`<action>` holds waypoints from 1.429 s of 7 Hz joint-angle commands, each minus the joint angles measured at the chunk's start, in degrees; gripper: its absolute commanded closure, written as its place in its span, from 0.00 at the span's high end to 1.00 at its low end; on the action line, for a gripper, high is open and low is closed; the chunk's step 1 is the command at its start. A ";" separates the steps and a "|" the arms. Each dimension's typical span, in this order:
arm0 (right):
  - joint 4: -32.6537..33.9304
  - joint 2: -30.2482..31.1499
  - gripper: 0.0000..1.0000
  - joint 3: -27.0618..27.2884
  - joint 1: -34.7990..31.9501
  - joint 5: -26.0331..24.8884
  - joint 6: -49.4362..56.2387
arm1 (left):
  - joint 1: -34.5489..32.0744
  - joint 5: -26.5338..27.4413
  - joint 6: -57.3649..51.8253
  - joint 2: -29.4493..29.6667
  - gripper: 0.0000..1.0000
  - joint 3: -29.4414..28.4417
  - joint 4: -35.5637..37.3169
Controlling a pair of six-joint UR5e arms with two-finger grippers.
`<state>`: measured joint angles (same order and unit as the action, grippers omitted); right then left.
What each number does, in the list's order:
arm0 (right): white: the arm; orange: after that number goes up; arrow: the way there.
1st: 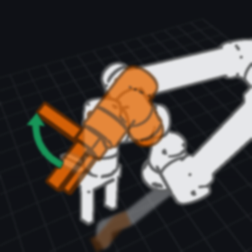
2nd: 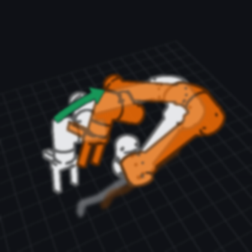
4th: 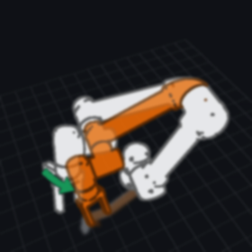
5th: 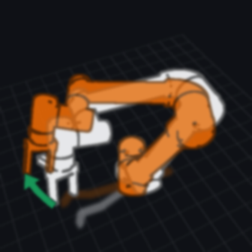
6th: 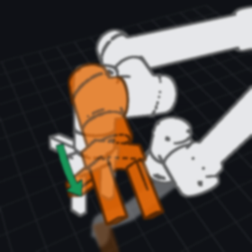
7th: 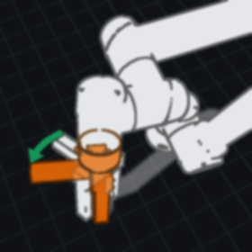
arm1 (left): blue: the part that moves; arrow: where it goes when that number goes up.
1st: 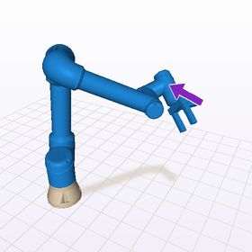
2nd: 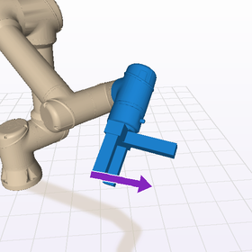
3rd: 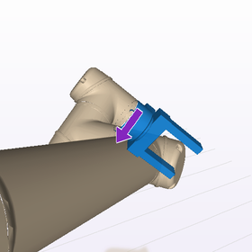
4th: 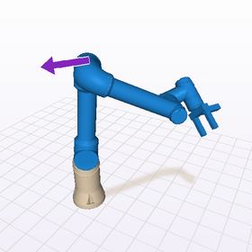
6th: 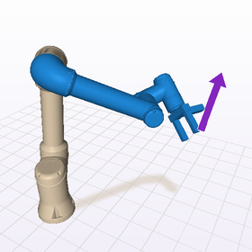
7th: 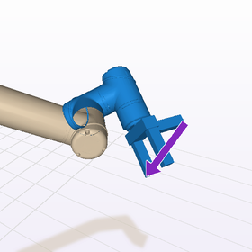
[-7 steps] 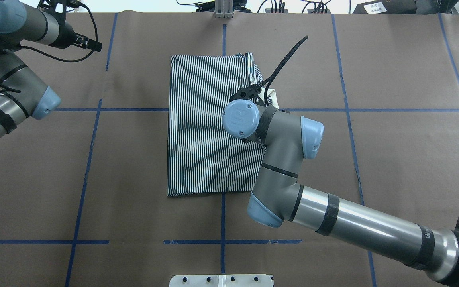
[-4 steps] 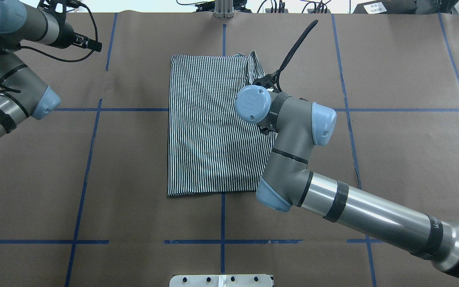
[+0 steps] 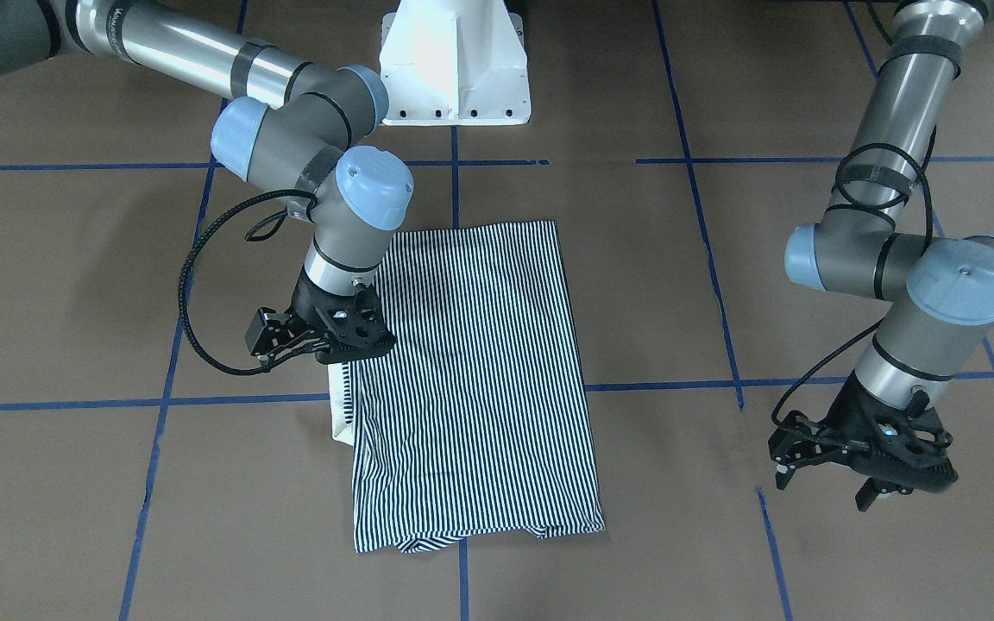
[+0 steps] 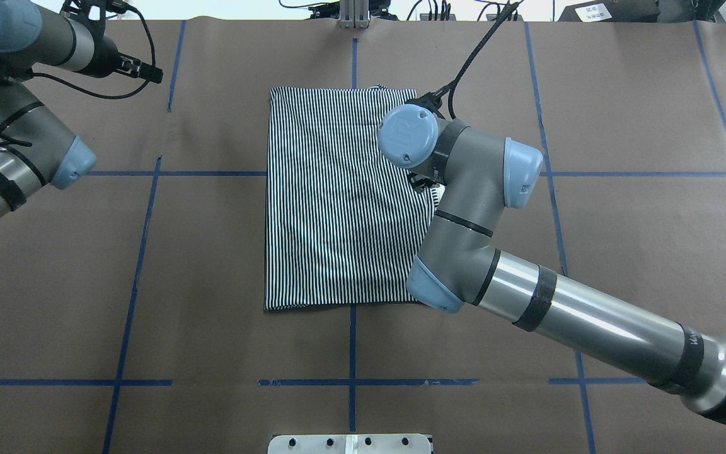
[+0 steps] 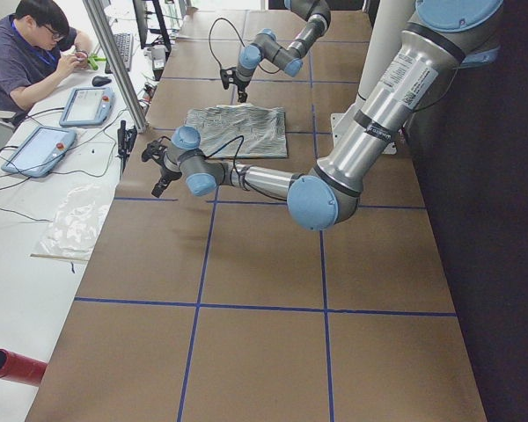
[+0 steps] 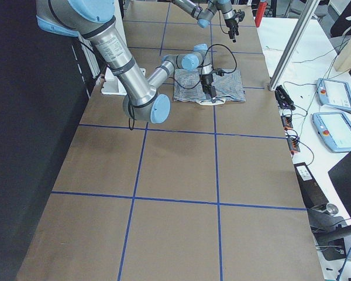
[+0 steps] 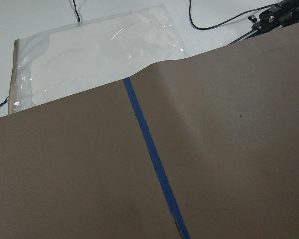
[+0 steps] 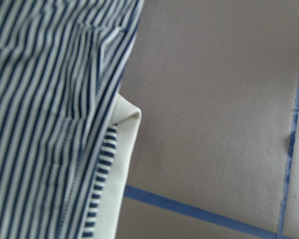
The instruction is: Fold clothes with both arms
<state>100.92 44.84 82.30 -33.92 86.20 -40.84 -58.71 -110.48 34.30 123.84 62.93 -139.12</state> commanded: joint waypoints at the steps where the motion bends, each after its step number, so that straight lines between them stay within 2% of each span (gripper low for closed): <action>1: -7.47 -0.81 1.00 2.15 -2.02 8.49 -4.13 | -0.17 -4.72 2.07 -0.35 1.00 3.06 0.61; 2: -7.58 1.11 1.00 7.91 -2.38 11.07 -9.73 | 0.00 -7.44 9.40 -0.96 1.00 6.65 0.69; 4: -8.63 10.13 1.00 22.13 -2.30 12.68 -21.60 | 2.79 -9.67 22.34 -8.74 1.00 23.03 1.48; 5: -15.34 15.93 1.00 27.17 -1.34 12.77 -30.26 | 6.29 -9.32 26.83 -13.66 1.00 31.56 1.40; 6: -26.46 19.55 1.00 27.65 -0.02 12.33 -37.92 | 9.81 -8.79 33.40 -16.84 1.00 38.26 1.40; 7: -34.83 23.07 1.00 27.74 1.12 11.46 -43.22 | 14.54 -5.31 38.95 -20.01 1.00 43.20 1.31; 8: -36.75 23.45 1.00 27.83 2.26 9.10 -48.14 | 20.86 1.69 47.70 -21.08 0.99 45.42 1.31; 9: -36.76 23.45 1.00 27.66 3.15 7.42 -48.89 | 26.66 8.54 58.15 -21.09 0.74 45.10 1.40; 10: -36.85 23.45 1.00 27.74 3.15 7.32 -48.90 | 30.81 14.44 64.17 -21.01 0.55 43.70 1.40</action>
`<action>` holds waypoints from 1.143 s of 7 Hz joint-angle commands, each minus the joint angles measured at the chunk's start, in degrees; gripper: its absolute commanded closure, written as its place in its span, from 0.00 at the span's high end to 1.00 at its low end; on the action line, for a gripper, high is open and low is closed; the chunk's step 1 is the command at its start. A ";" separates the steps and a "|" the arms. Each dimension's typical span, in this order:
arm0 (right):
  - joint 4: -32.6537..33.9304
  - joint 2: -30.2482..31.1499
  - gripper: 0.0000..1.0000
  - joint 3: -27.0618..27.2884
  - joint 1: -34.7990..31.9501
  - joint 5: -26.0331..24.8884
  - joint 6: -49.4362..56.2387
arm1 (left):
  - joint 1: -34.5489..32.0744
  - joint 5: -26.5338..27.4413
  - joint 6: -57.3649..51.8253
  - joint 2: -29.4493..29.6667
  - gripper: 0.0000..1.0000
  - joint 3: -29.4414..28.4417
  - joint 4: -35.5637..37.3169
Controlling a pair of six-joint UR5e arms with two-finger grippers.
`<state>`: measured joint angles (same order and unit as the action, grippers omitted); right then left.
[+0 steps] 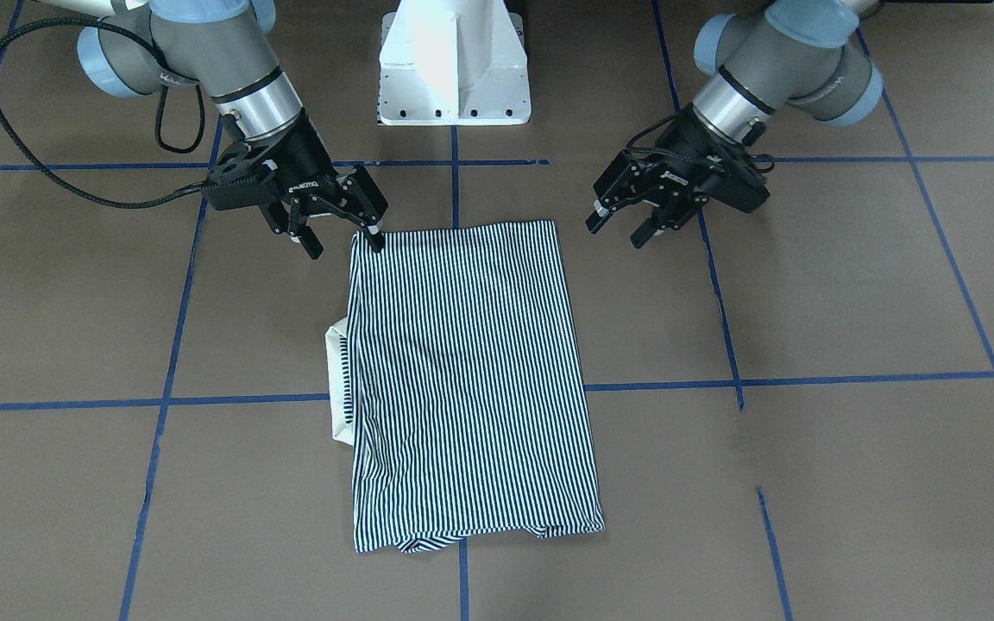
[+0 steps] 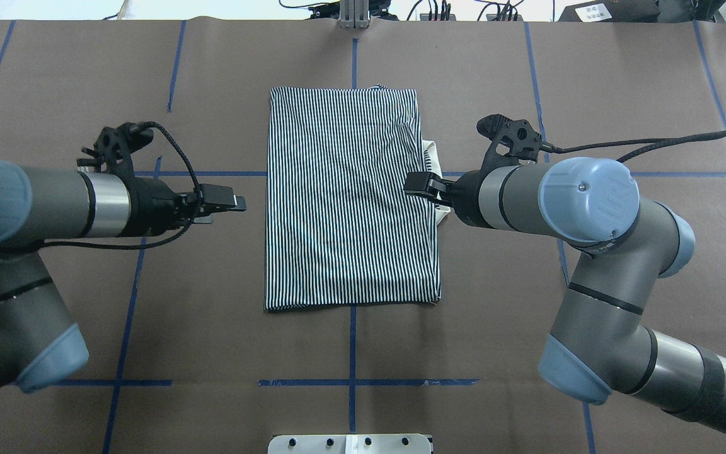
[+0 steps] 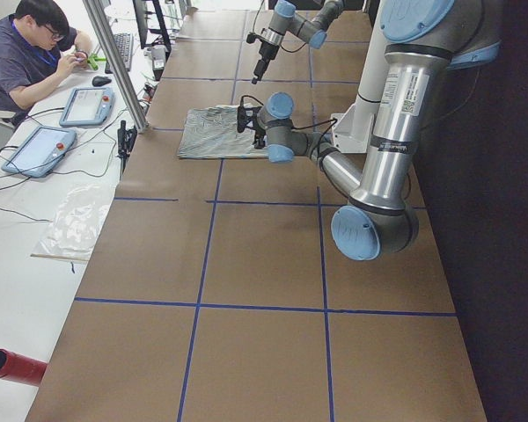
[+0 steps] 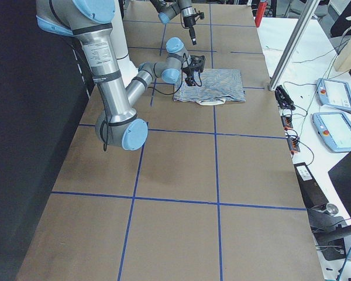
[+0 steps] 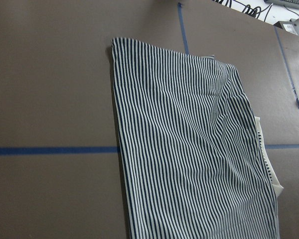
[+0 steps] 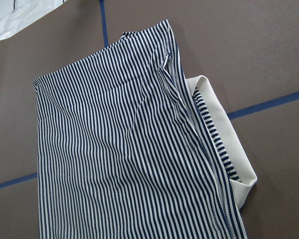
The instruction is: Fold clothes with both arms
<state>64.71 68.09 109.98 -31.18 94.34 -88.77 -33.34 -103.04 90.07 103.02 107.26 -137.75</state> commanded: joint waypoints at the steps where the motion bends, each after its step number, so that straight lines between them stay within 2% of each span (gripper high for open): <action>1: -0.72 0.20 1.00 -0.03 0.42 -0.73 -0.97 | 9.04 11.76 12.46 0.08 0.51 -2.48 0.02; 3: -0.72 0.37 1.00 -0.03 0.51 -0.73 -0.88 | 12.06 14.44 13.47 0.87 0.51 -5.21 0.11; 5: -0.72 0.28 1.00 0.06 0.51 -0.82 -0.97 | 13.73 14.53 13.56 1.57 0.51 -5.40 3.34; 8: -0.72 0.37 1.00 -0.03 0.51 -0.82 -0.97 | 14.70 14.62 14.00 2.10 0.51 -5.48 3.63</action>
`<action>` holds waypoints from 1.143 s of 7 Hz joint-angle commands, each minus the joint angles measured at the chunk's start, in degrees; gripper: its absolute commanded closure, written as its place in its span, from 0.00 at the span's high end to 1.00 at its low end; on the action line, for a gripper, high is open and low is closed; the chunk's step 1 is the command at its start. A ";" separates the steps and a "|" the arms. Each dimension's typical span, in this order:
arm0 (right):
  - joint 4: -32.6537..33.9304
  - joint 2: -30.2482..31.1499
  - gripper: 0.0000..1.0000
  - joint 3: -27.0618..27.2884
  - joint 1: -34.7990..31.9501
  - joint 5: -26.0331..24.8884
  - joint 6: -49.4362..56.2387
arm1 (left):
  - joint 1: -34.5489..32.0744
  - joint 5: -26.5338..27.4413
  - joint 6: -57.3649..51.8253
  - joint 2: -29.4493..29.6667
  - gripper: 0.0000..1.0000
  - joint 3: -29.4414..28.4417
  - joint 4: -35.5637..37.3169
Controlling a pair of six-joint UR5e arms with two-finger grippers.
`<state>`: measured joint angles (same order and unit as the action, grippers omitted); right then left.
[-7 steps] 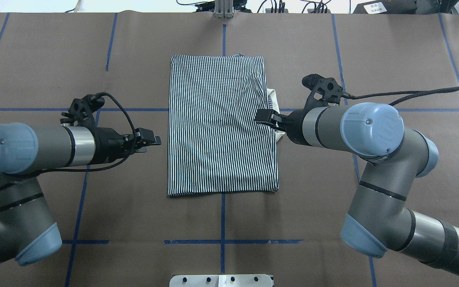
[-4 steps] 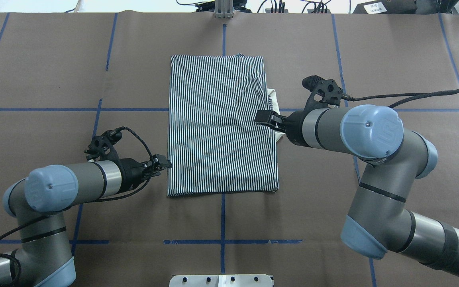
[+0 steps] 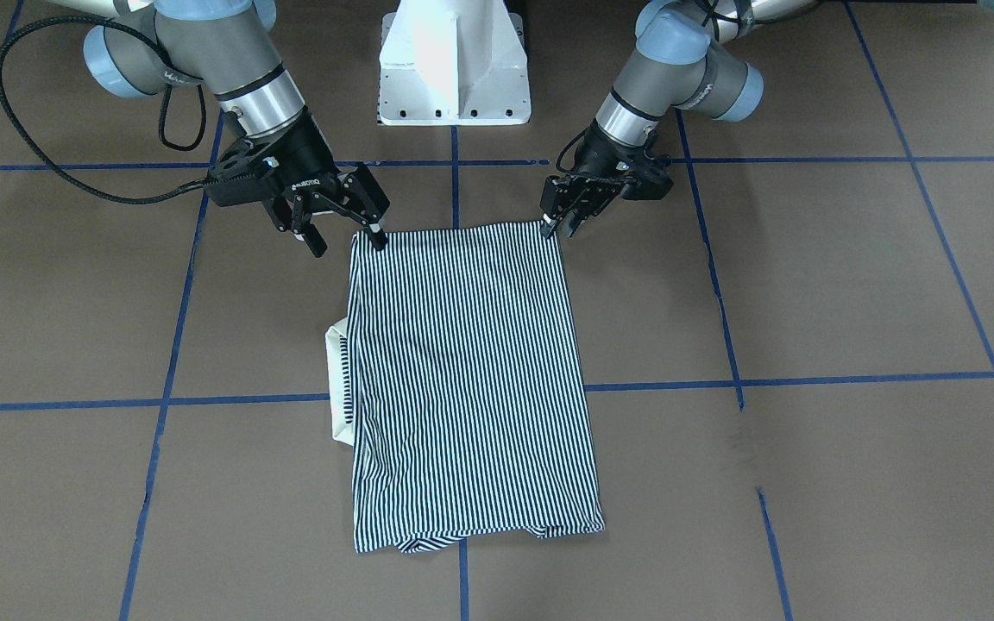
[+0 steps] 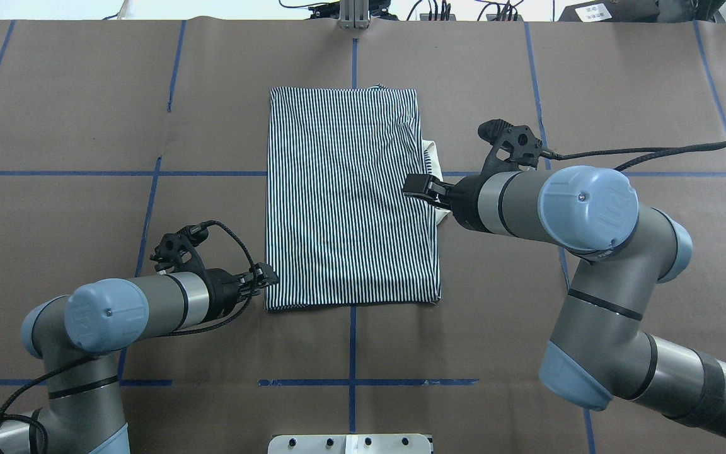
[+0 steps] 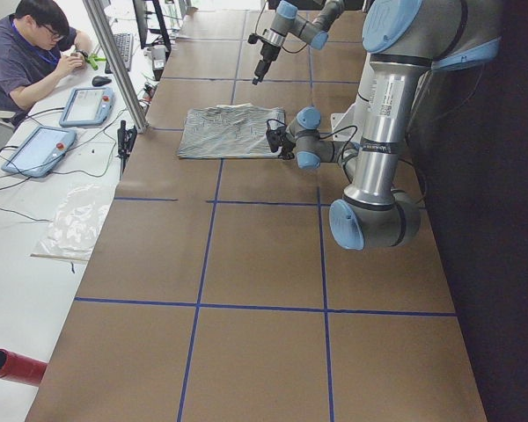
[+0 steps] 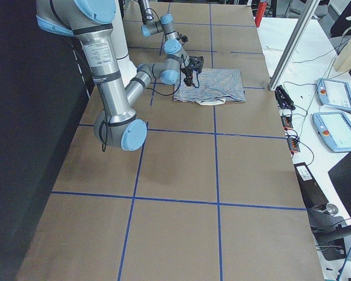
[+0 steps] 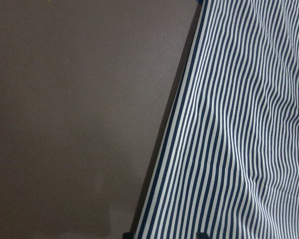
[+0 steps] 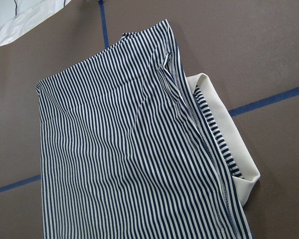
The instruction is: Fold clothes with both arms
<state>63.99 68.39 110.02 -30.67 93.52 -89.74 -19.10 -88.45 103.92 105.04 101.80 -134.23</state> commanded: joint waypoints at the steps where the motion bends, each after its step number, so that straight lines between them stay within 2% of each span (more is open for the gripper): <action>1: 0.00 -0.01 1.00 0.01 0.00 0.00 0.00 | 0.55 0.03 0.14 0.08 0.51 -0.55 0.28; 8: 0.00 0.07 1.00 0.01 0.00 0.00 0.00 | 1.87 0.03 0.14 1.22 0.52 -1.17 1.51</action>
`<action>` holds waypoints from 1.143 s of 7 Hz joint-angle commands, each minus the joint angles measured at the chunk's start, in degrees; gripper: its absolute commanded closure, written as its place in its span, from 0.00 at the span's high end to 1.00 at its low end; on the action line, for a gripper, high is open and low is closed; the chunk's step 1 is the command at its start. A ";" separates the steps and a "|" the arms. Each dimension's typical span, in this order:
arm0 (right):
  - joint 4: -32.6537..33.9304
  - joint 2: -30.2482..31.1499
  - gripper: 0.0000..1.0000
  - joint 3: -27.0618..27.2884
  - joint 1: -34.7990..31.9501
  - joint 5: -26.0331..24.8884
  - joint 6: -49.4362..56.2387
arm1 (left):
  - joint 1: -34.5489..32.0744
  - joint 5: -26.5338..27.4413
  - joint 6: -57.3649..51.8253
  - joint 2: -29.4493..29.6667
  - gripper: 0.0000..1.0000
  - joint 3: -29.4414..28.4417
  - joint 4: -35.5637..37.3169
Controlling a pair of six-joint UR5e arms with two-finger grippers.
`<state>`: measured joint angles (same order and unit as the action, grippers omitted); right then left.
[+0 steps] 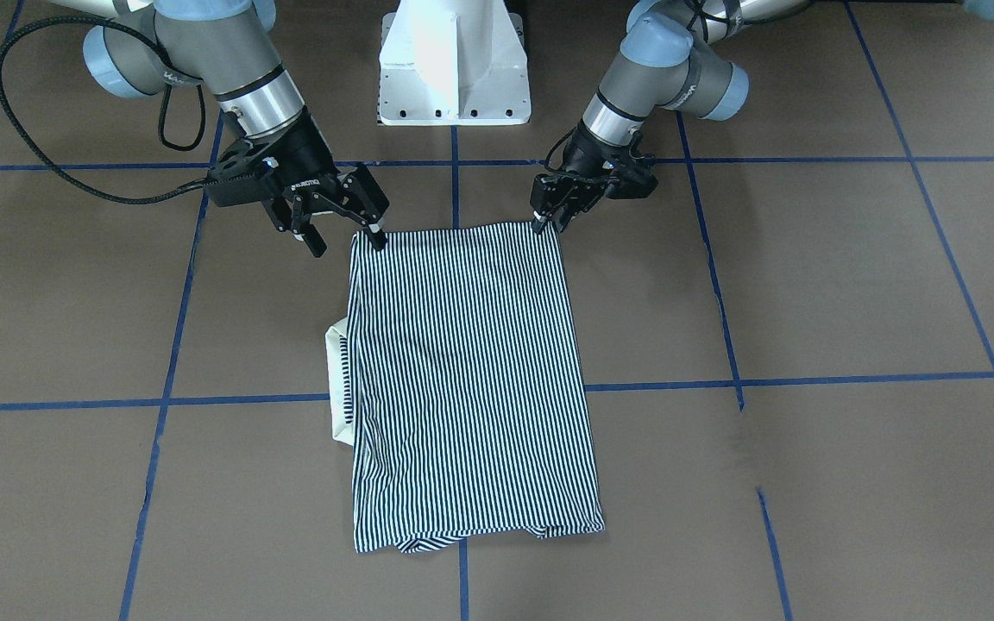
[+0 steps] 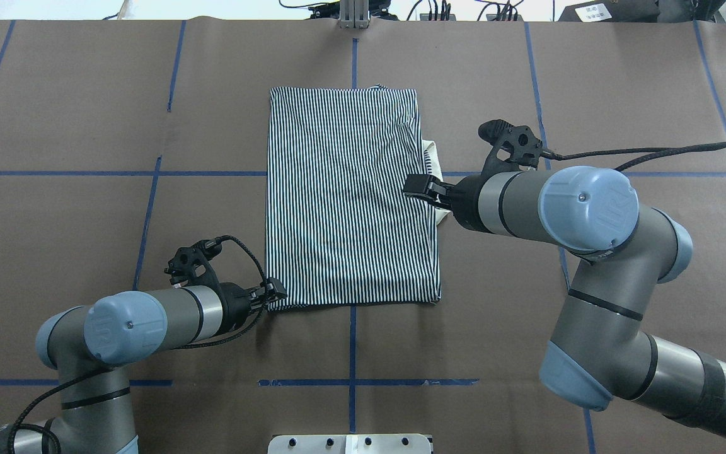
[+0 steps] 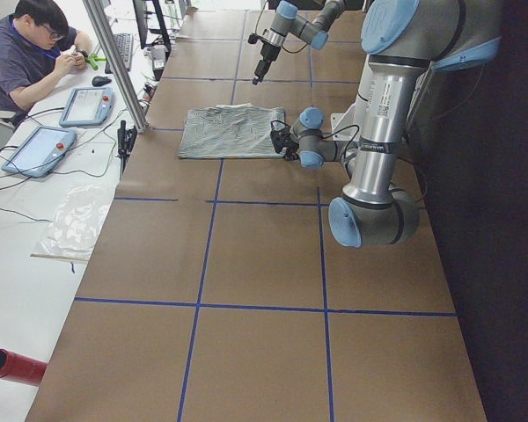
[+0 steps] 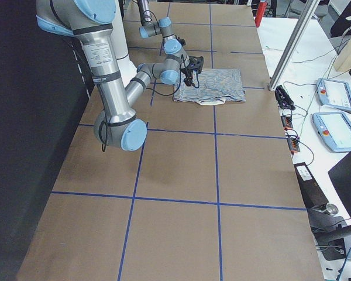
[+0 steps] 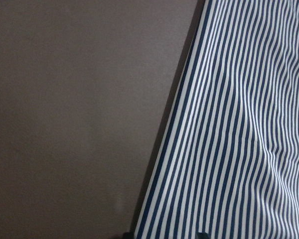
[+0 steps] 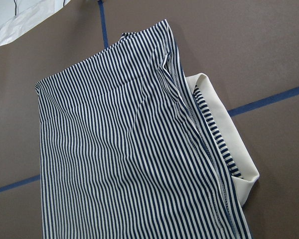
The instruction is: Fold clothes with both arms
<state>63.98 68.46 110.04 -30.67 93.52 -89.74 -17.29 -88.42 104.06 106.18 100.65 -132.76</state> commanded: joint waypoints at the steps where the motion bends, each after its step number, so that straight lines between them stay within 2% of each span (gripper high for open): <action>1: 0.00 0.01 1.00 0.00 0.00 0.00 0.00 | 0.07 -0.09 -0.17 0.00 0.53 -0.01 0.05; 4: 0.00 0.01 1.00 0.00 0.09 0.00 0.00 | -0.02 -0.61 -1.32 -0.35 0.57 0.68 0.48; 8: 0.00 0.01 1.00 0.00 0.09 0.00 0.00 | 0.07 -0.61 -1.32 -0.09 0.57 1.04 2.33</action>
<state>63.98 68.47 110.04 -30.59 93.52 -89.74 -17.26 -89.09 102.75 106.08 101.73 -130.52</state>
